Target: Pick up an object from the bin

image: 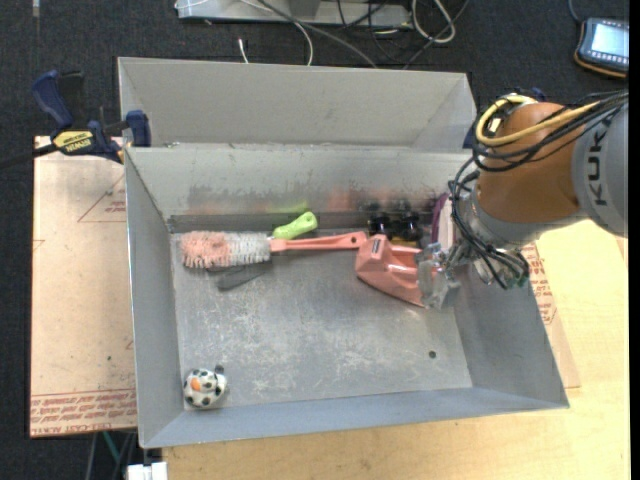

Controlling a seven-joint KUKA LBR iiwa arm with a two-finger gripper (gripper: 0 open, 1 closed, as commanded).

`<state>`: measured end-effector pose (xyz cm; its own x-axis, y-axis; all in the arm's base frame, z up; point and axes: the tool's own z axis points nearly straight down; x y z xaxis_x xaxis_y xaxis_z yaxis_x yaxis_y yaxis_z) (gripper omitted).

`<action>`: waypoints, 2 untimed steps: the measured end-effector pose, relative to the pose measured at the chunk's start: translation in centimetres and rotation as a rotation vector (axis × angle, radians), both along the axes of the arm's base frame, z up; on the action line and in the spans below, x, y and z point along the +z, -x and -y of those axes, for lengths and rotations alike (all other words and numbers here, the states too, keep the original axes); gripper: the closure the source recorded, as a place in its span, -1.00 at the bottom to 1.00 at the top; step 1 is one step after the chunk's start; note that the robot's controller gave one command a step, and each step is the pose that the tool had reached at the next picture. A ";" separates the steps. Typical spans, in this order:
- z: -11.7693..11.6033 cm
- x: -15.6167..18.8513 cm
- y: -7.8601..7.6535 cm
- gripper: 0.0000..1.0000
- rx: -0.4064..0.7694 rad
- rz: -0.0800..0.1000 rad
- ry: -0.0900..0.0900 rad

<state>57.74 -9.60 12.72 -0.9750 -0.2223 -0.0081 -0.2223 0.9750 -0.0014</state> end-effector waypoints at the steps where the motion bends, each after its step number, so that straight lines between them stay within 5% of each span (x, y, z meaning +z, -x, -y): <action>1: -0.9 -4.2 -5.2 1.00 0.205 -0.035 -0.028; 2: -0.7 -3.1 -3.7 1.00 0.213 -0.008 -0.017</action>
Offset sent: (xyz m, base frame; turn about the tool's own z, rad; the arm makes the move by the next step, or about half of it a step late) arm 0.0478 0.0009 -0.0572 -0.2080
